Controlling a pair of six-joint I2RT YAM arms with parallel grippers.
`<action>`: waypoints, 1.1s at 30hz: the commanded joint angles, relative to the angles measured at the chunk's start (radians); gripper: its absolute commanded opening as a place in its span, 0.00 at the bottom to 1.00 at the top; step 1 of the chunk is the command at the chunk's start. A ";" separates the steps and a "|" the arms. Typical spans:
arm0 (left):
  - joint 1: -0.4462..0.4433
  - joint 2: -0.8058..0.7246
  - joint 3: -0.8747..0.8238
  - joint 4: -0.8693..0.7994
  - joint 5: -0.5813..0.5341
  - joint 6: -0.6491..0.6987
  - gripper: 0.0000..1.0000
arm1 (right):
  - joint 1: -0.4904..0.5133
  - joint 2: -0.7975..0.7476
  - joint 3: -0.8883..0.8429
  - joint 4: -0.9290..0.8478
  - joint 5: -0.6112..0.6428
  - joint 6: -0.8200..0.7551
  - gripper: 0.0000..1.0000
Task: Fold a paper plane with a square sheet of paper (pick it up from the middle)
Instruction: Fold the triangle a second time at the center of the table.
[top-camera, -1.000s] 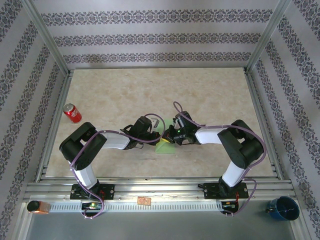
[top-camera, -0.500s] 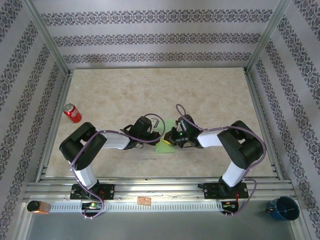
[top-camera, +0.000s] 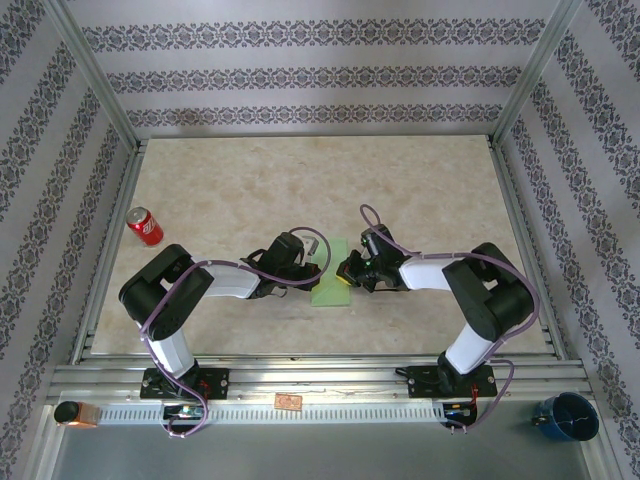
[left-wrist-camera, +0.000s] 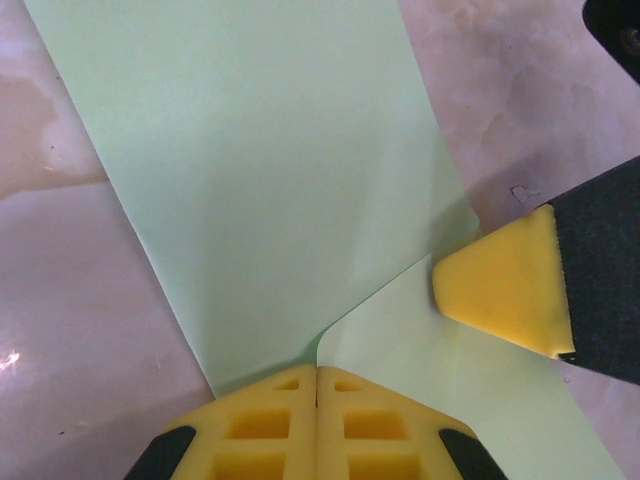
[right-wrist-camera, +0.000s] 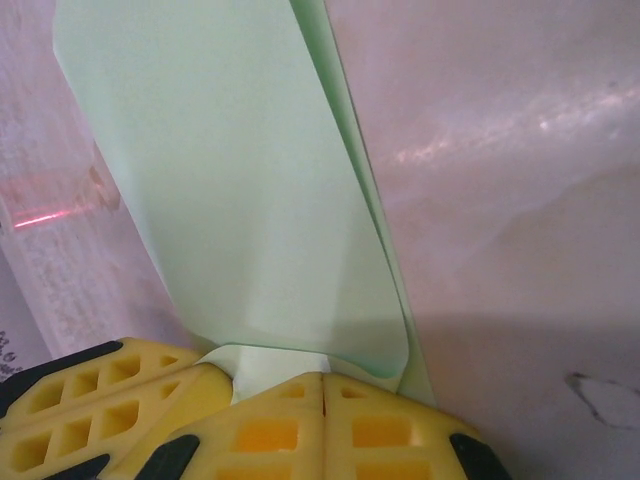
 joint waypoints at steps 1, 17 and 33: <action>0.014 0.012 0.000 -0.094 -0.004 0.017 0.00 | 0.009 -0.003 -0.038 -0.101 0.100 0.009 0.04; 0.014 0.010 0.002 -0.095 0.003 0.019 0.00 | -0.044 -0.004 0.027 -0.118 0.027 -0.053 0.03; 0.014 0.011 -0.001 -0.099 0.008 0.023 0.00 | -0.077 -0.104 0.067 -0.140 -0.056 -0.042 0.03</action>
